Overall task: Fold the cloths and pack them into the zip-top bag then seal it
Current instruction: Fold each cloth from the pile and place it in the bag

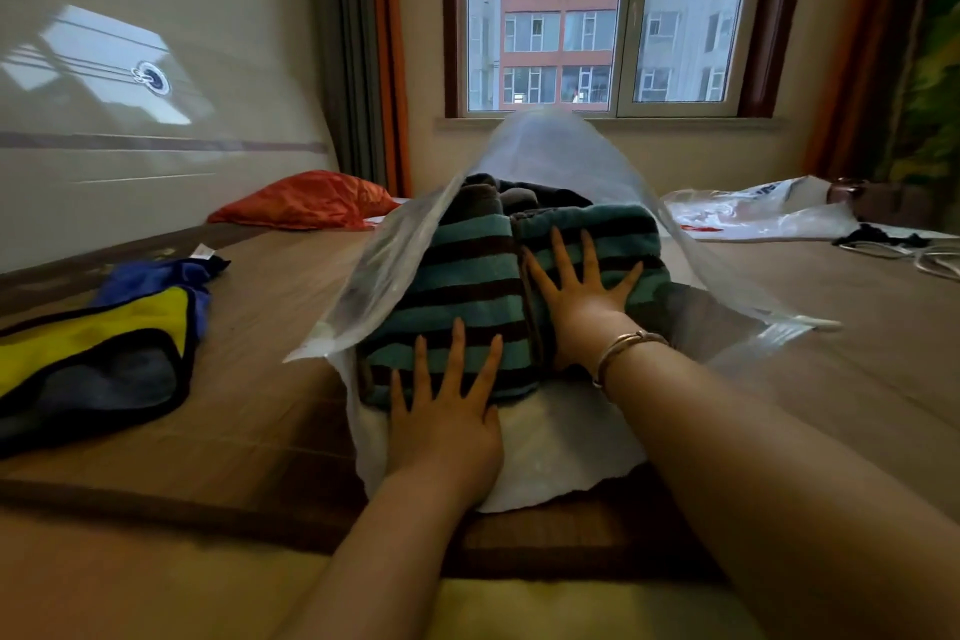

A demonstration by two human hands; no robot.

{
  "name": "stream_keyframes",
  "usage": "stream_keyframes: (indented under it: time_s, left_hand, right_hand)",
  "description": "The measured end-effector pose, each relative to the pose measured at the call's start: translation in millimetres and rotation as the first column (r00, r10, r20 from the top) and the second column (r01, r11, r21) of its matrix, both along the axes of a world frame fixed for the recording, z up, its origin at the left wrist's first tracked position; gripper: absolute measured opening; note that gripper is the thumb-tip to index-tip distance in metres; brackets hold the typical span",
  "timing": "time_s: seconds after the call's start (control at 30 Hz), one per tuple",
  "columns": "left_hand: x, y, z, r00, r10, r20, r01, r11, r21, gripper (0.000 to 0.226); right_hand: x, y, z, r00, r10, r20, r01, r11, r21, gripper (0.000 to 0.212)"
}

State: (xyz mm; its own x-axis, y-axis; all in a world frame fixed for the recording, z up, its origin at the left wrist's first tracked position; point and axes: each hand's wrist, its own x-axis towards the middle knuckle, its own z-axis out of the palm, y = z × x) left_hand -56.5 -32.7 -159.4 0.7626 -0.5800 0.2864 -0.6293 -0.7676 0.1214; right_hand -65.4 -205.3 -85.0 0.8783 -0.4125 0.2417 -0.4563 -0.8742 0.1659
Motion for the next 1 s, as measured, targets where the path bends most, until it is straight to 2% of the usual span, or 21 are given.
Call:
stream_keyframes:
  time_s: [0.07,0.2,0.3,0.4,0.47,0.53,0.63,0.73,0.83,0.9,1.0]
  left_hand:
    - [1.6,0.0,-1.0,1.0,0.003,0.01,-0.003,1.0,-0.009,0.061]
    - [3.5,1.4,0.2,1.0,0.016,-0.02,-0.016,1.0,-0.005,0.059]
    - [-4.5,2.7,12.3,0.999,0.024,-0.047,-0.026,0.999,-0.03,0.058]
    - [-30.9,9.1,25.0,0.991,-0.051,-0.126,0.025,0.978,-0.205,0.056]
    - [-57.5,22.7,28.6,0.978,-0.139,-0.153,0.057,0.893,-0.446,0.055]
    - [-85.5,46.7,31.0,0.967,-0.208,-0.148,0.063,0.758,-0.649,0.053]
    - [-108.4,97.7,33.5,0.97,-0.202,-0.136,0.004,0.57,-0.821,0.045]
    - [-105.5,158.7,31.4,0.978,-0.062,-0.199,-0.153,0.433,-0.888,0.039]
    - [-88.2,212.5,28.1,0.945,0.082,-0.317,-0.326,0.324,-0.888,0.038]
    - [-74.7,239.4,26.2,0.902,0.136,-0.41,-0.431,0.286,-0.856,0.037]
    - [-52.4,268.5,20.9,0.868,0.162,-0.469,-0.496,0.282,-0.821,0.031]
  right_hand:
    - [5.1,1.4,-1.2,1.0,0.004,0.025,-0.004,1.0,-0.001,0.119]
    - [-11.0,0.6,0.1,0.997,0.079,-0.022,-0.079,0.997,0.003,0.122]
    - [-44.5,12.0,6.1,0.991,0.124,-0.04,-0.12,0.988,0.101,0.11]
    - [-81.1,37.0,12.0,0.98,0.186,0.074,-0.196,0.969,0.152,0.103]
    - [-100.4,59.3,12.6,0.949,0.243,0.199,-0.268,0.957,0.112,0.094]
    - [-115.6,87.8,12.7,0.894,0.316,0.317,-0.352,0.934,0.061,0.082]
    - [-128.9,140.7,15.2,0.798,0.446,0.405,-0.478,0.878,-0.026,0.063]
    - [-127.0,203.2,7.8,0.698,0.589,0.408,-0.62,0.782,-0.068,0.05]
    - [-102.8,261.2,-16.9,0.628,0.64,0.443,-0.725,0.688,0.036,0.036]
    - [-74.6,288.2,-32.0,0.65,0.589,0.48,-0.729,0.661,0.175,0.029]
    - [-23.5,314.9,-36.1,0.715,0.505,0.484,-0.69,0.62,0.373,0.03]
